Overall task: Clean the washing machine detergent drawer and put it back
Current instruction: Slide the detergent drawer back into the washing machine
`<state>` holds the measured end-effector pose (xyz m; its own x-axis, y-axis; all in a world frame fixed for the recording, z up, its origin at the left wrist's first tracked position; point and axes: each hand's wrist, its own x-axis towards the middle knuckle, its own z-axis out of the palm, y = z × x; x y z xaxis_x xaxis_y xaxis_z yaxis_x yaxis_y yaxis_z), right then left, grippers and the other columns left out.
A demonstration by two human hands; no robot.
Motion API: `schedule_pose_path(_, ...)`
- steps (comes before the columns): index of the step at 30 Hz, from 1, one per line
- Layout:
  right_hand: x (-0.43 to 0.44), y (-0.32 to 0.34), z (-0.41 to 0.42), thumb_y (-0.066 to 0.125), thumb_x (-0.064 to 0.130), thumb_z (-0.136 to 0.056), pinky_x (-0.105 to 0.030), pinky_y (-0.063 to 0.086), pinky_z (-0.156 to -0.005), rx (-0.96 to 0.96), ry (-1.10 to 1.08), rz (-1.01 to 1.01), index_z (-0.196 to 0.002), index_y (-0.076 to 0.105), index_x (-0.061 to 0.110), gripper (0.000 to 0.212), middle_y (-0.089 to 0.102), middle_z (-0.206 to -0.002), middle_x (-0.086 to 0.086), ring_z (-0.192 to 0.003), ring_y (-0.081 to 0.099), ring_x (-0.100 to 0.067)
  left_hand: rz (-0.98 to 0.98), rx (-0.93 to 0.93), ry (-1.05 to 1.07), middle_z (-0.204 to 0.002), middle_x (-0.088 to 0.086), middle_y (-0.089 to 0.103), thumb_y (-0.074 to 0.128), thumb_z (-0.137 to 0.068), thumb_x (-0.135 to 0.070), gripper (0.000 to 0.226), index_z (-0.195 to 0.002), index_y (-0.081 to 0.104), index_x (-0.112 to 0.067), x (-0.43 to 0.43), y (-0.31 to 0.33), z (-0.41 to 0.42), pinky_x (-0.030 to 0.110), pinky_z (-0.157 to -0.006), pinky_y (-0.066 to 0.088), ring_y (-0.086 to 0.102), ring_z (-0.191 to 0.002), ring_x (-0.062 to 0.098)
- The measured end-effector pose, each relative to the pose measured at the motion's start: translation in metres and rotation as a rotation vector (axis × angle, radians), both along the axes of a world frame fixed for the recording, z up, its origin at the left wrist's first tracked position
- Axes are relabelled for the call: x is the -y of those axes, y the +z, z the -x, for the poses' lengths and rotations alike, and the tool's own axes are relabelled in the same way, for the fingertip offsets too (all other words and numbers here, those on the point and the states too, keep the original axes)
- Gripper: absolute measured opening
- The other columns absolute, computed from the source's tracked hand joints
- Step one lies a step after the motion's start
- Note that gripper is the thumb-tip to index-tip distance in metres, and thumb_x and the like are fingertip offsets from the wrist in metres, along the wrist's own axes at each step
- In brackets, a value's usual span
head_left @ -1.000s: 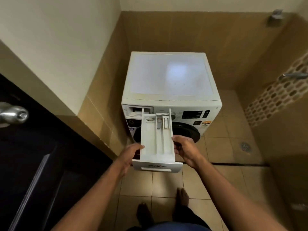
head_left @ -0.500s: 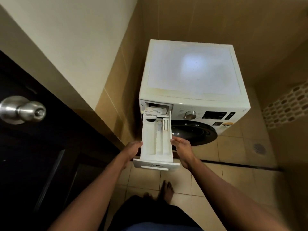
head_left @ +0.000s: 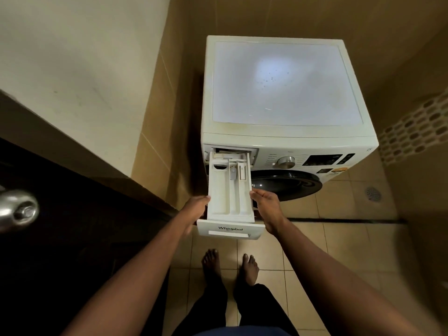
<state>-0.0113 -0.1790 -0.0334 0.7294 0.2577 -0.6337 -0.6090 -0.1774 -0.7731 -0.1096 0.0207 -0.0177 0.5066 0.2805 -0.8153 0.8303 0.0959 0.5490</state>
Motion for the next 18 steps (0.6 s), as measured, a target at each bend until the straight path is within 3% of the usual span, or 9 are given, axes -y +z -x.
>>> schedule_pose_path(2,-0.005,-0.003,-0.003,0.057,0.011,-0.104,-0.032,0.057,-0.095,0.001,-0.024,0.012,-0.122,0.072,0.004,0.024,0.076,-0.117,-0.006,-0.111,0.071,-0.018,-0.002,-0.004,-0.008,-0.143,0.013,0.061,0.045,-0.110,-0.031,0.042,-0.145,0.058,-0.011,-0.005,0.000,-0.005,0.039,-0.105,0.043,0.055,-0.134,0.033)
schedule_pose_path(6,-0.007,-0.008,-0.011,0.059,0.008,-0.103,-0.026,0.058,-0.085,0.013,-0.038,0.016,-0.118,0.074,0.002,0.022,0.077,-0.113,-0.009,-0.110,0.072,-0.023,-0.004,0.012,-0.019,-0.139,0.015,0.063,0.044,-0.111,-0.026,0.038,-0.142,0.059,-0.008,-0.007,0.007,-0.013,0.032,-0.089,0.041,0.061,-0.117,0.028)
schedule_pose_path(11,0.001,-0.011,-0.014,0.057,0.008,-0.103,-0.038,0.057,-0.099,0.018,-0.061,-0.024,-0.119,0.073,-0.001,0.024,0.077,-0.117,-0.010,-0.113,0.072,-0.023,-0.007,0.020,-0.020,-0.141,0.013,0.060,0.044,-0.111,-0.025,0.040,-0.147,0.055,-0.010,-0.003,0.010,-0.017,0.033,-0.102,0.039,0.054,-0.133,0.029)
schedule_pose_path(14,0.000,-0.011,-0.016,0.059,0.011,-0.103,-0.040,0.056,-0.100,0.025,-0.070,-0.034,-0.120,0.074,0.000,0.024,0.077,-0.116,-0.009,-0.113,0.072,-0.024,-0.008,0.038,-0.033,-0.133,0.009,0.061,0.043,-0.111,-0.025,0.039,-0.145,0.057,-0.010,-0.005,0.011,-0.022,0.032,-0.101,0.039,0.055,-0.126,0.026)
schedule_pose_path(16,-0.005,-0.007,-0.019,0.060,0.010,-0.103,-0.035,0.058,-0.093,0.033,-0.080,-0.023,-0.116,0.075,0.001,0.022,0.079,-0.109,-0.007,-0.107,0.073,-0.021,-0.010,0.058,-0.029,-0.131,0.007,0.063,0.044,-0.111,-0.027,0.035,-0.139,0.062,-0.014,-0.009,0.011,-0.025,0.032,-0.099,0.040,0.056,-0.118,0.023)
schedule_pose_path(18,-0.009,-0.005,-0.023,0.060,0.010,-0.103,-0.032,0.060,-0.085,0.034,-0.080,-0.016,-0.111,0.076,0.004,0.019,0.079,-0.102,-0.004,-0.101,0.073,-0.020,-0.026,0.062,-0.024,-0.118,0.005,0.066,0.046,-0.110,-0.027,0.023,-0.119,0.066,-0.021,-0.012,0.006,-0.029,0.034,-0.097,0.042,0.059,-0.111,0.023)
